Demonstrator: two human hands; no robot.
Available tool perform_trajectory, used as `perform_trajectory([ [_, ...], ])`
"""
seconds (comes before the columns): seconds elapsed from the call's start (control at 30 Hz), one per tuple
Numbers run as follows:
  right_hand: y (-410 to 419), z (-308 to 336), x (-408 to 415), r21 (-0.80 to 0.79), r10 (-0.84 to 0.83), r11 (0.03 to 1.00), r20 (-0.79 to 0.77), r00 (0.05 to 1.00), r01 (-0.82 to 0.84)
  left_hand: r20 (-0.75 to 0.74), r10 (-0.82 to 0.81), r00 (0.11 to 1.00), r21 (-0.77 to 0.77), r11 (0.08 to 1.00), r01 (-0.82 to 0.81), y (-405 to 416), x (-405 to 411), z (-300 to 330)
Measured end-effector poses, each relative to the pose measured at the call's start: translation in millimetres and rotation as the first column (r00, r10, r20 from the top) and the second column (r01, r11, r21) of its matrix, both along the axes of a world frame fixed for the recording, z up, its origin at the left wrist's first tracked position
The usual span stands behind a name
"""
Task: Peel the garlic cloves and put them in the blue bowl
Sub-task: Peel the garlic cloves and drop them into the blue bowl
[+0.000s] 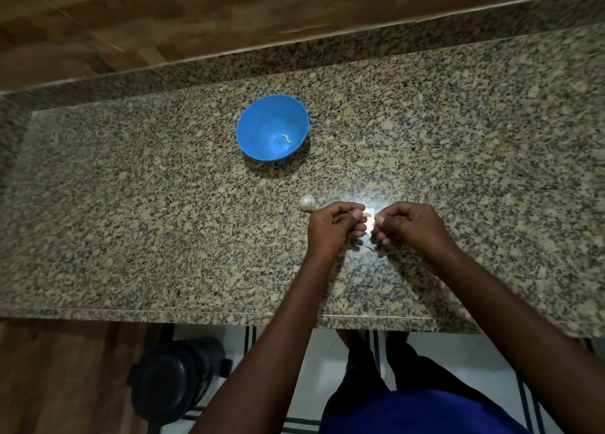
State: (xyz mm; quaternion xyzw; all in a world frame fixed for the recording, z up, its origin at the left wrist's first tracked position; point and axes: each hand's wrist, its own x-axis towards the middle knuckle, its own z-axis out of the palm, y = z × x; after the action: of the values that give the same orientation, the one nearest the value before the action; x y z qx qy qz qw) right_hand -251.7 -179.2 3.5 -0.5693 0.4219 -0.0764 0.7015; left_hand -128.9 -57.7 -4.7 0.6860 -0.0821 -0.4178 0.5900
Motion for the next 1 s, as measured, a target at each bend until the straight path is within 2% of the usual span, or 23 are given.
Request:
perform_trajectory([
  [0.23, -1.7, -14.1, -0.2, -0.334, 0.008, 0.939, -0.206, 0.979, -0.078, 0.257, -0.063, 0.964, 0.143, 0.989, 0.027, -25.9, 11.5, -13.3],
  [0.4, -5.1, -19.4, -4.9, -0.526, 0.031, 0.833, -0.267, 0.963, -0.172, 0.550, -0.191, 0.813, 0.311, 0.950, 0.013, -45.6, 20.8, -25.5],
  [0.47, -5.4, -20.8, -6.2, -0.568, 0.049, 0.796, -0.284, 0.958, -0.209, 0.603, -0.214, 0.768, 0.336, 0.942, -0.001, -43.5, 21.5, -27.7],
  [0.6, -7.8, -20.0, -11.9, -0.617, 0.043, 0.748, -0.323, 0.945, -0.245, 0.618, -0.176, 0.766, 0.309, 0.951, -0.030, -17.8, 13.3, -33.3],
  [0.7, -9.8, -22.5, -13.5, -0.676, 0.027, 0.687, -0.344, 0.939, -0.267, 0.700, -0.262, 0.665, 0.303, 0.951, 0.056, 2.9, -0.1, -31.1],
  [0.83, -9.1, -25.9, -7.5, -0.747, 0.079, 0.554, -0.393, 0.916, -0.368, 0.734, -0.449, 0.510, 0.407, 0.892, 0.199, 1.8, -18.8, -30.6],
  [0.9, -6.6, -28.0, -7.1, -0.757, 0.117, 0.520, -0.397, 0.910, -0.397, 0.756, -0.503, 0.420, 0.462, 0.863, 0.204, -9.8, -26.6, -31.7],
  [1.0, -6.5, -31.7, -13.3, -0.772, 0.066, 0.527, -0.380, 0.923, -0.356, 0.742, -0.587, 0.325, 0.570, 0.807, 0.154, -26.2, -33.9, -32.7],
])
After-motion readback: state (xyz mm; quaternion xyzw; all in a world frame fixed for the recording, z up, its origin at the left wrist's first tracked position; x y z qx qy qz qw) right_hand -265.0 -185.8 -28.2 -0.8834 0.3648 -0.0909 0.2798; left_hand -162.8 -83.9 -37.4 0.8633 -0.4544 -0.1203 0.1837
